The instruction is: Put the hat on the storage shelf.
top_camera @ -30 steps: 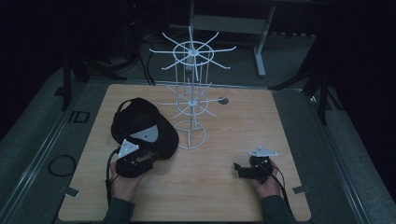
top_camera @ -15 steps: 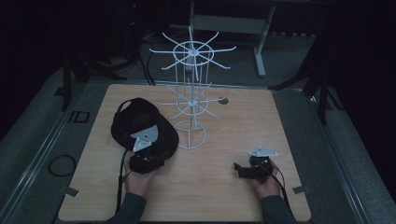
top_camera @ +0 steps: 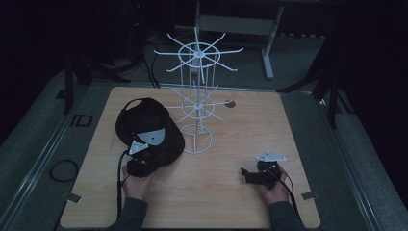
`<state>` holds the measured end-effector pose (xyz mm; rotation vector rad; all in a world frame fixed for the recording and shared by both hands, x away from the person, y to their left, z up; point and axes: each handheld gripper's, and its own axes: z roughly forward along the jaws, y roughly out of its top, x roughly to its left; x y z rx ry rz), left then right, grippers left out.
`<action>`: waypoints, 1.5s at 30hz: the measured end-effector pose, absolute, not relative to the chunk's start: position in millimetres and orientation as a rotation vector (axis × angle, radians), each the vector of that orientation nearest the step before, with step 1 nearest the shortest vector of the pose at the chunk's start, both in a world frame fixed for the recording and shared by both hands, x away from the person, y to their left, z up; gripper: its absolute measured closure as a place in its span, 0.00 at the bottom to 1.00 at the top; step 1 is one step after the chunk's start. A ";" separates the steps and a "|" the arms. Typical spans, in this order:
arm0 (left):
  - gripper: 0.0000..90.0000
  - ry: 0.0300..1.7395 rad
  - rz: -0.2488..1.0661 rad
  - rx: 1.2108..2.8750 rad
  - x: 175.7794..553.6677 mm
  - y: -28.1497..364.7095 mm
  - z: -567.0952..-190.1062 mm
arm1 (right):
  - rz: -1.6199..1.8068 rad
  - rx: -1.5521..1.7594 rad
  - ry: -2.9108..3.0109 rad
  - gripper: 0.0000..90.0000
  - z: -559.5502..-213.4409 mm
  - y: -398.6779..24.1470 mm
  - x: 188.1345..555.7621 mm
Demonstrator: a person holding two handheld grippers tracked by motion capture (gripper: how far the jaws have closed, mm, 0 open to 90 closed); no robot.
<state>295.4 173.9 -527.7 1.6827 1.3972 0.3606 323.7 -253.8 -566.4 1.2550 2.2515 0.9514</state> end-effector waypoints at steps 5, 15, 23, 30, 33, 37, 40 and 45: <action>0.80 1.403 0.331 1.674 296.9 181.9 -523.2 | 0.951 1.255 2.252 0.14 -566.3 -253.8 323.7; 0.90 1.418 0.306 1.626 294.9 192.6 -511.2 | 0.951 1.255 2.251 0.14 -566.4 -253.8 323.7; 0.96 1.425 0.342 1.609 292.6 199.0 -501.1 | 0.951 1.255 2.251 0.14 -566.4 -253.8 323.7; 0.96 1.416 0.369 1.611 291.7 202.4 -496.4 | 0.951 1.254 2.252 0.14 -566.4 -253.9 323.7; 0.96 1.406 0.383 1.609 292.1 204.7 -492.6 | 0.951 1.255 2.251 0.14 -566.4 -253.9 323.7; 0.96 1.395 0.417 1.620 294.1 207.3 -486.7 | 0.951 1.255 2.252 0.14 -566.3 -253.8 323.7; 0.96 1.389 0.437 1.625 295.0 210.2 -482.7 | 0.951 1.255 2.252 0.14 -566.3 -253.9 323.7; 0.96 1.386 0.466 1.626 295.2 214.7 -476.4 | 0.950 1.256 2.252 0.14 -566.3 -253.8 323.7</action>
